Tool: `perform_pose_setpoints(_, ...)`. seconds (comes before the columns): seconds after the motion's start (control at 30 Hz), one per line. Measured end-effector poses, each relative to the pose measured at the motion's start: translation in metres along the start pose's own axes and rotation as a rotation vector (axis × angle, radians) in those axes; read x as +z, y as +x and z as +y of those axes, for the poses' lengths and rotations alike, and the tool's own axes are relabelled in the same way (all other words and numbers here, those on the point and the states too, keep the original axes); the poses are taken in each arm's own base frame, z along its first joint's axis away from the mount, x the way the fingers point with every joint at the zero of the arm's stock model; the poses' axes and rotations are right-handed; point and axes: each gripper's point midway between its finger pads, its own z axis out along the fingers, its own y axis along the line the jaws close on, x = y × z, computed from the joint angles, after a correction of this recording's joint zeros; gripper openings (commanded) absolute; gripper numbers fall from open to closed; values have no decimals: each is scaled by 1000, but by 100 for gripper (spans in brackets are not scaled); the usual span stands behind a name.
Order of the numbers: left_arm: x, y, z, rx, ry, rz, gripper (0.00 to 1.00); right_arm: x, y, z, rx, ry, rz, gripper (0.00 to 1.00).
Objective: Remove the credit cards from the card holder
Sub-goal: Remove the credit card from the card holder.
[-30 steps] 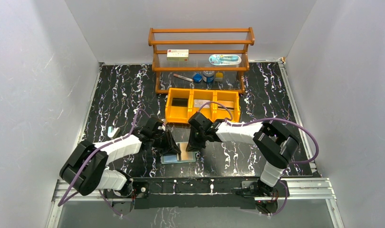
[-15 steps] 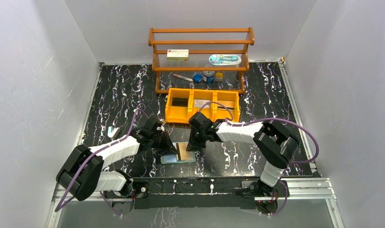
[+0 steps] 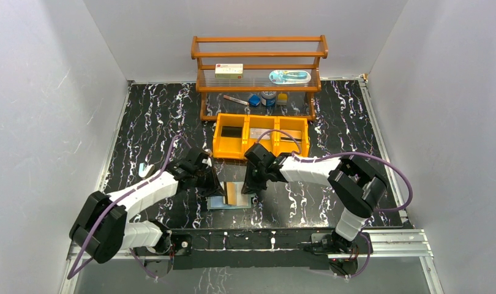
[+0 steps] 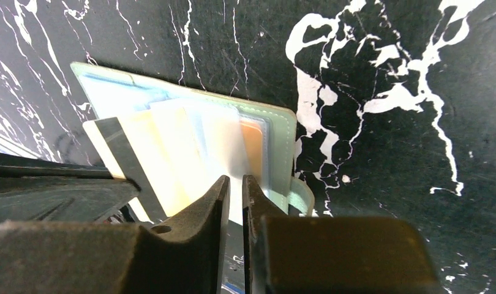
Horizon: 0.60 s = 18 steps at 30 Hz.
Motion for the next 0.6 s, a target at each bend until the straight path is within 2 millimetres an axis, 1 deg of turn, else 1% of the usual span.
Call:
perform_pose_setpoints(0.13, -7, -4, -2, 20, 0, -27, 0, -4, -2, 3, -44, -5, 6, 22)
perform_pose_setpoints(0.3, -14, -9, -6, 38, 5, -56, 0, -10, -7, 26, -90, -88, 9, 23)
perform_pose_setpoints(0.43, -15, -10, -5, 44, 0, -57, 0, -12, -1, 42, -115, -161, 38, 24)
perform_pose_setpoints(0.53, -15, -10, -5, 47, -3, -58, 0, -6, 1, 50, -121, -188, 70, 24)
perform_pose_setpoints(0.6, -15, -10, -5, 47, -4, -58, 0, 3, 3, 48, -119, -178, 81, 24)
